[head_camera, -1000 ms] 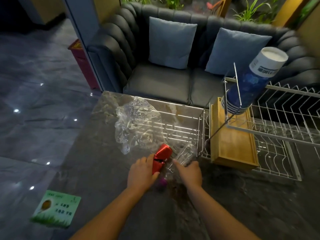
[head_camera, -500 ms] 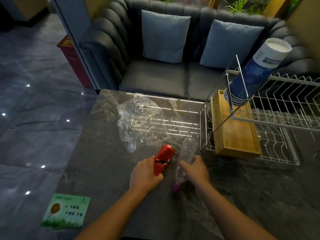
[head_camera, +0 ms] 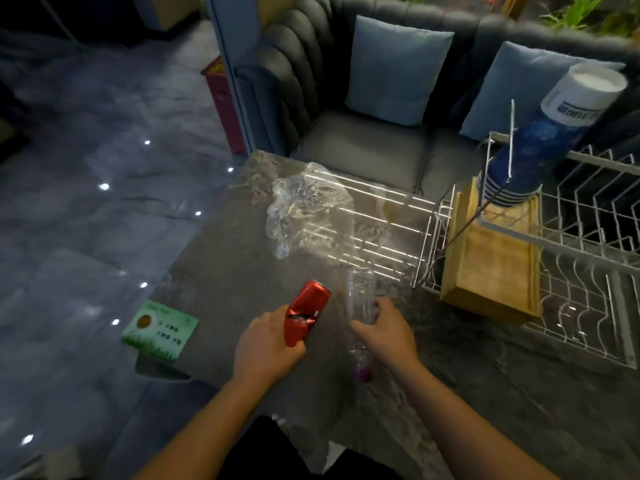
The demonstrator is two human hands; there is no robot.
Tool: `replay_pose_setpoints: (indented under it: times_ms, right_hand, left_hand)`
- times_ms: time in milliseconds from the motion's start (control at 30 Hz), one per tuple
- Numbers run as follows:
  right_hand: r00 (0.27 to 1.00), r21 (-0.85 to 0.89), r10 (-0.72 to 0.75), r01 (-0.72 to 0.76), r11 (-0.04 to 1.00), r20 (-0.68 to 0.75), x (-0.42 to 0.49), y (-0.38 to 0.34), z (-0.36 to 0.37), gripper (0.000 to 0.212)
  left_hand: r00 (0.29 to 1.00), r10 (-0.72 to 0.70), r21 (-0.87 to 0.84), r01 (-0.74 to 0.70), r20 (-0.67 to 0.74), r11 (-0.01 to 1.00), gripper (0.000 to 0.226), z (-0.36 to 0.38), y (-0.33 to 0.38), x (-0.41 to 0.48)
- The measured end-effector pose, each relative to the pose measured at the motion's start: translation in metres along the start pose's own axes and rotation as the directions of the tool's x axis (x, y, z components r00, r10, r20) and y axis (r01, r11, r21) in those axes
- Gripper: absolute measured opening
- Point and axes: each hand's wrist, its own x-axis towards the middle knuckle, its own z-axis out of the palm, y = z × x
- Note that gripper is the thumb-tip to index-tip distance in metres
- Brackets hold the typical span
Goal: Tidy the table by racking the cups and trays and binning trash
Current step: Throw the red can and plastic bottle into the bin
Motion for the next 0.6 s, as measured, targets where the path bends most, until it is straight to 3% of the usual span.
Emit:
replay_pose_setpoints:
  times_ms: [267,467,600]
  right_hand:
    - [0.965,-0.078,-0.201,0.217,0.973,0.17,-0.025,-0.035,0.029,0.054]
    - [0.911,-0.151,-0.324,0.368,0.917,0.256,-0.046,-0.078,0.064,0.054]
    - [0.873,-0.156,-0.376,0.437,0.886,0.31,-0.066,-0.113,0.098,0.056]
  left_hand:
    - [0.967,-0.226,-0.052,0.221,-0.117,0.974,0.046,-0.022,-0.04,-0.063]
    - [0.902,-0.392,-0.152,0.368,-0.183,0.917,0.048,-0.042,-0.083,-0.109]
    - [0.862,-0.455,-0.183,0.422,-0.222,0.888,0.038,-0.061,-0.124,-0.137]
